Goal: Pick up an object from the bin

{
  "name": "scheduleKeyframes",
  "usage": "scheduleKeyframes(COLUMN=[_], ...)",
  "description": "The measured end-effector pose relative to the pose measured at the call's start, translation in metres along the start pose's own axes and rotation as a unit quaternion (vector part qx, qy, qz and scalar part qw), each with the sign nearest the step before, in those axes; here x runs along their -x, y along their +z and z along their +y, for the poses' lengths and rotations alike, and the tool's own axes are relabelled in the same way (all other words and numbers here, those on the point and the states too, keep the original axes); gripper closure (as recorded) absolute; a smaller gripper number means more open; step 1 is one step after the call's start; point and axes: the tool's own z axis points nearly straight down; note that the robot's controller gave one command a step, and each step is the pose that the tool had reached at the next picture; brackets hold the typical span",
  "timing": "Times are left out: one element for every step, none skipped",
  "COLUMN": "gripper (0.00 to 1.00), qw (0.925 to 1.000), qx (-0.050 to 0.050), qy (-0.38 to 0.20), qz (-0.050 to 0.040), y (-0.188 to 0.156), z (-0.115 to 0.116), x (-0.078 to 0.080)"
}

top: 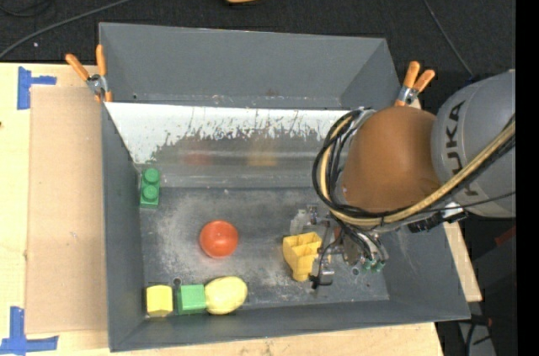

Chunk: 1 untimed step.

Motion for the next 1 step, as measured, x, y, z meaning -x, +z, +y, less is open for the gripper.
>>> scheduleKeyframes(gripper=[0.00], qw=[1.0000], qx=[0.000], qy=[0.001], qz=[-0.0042], y=[-0.0043], z=[-0.0002], x=[0.0018])
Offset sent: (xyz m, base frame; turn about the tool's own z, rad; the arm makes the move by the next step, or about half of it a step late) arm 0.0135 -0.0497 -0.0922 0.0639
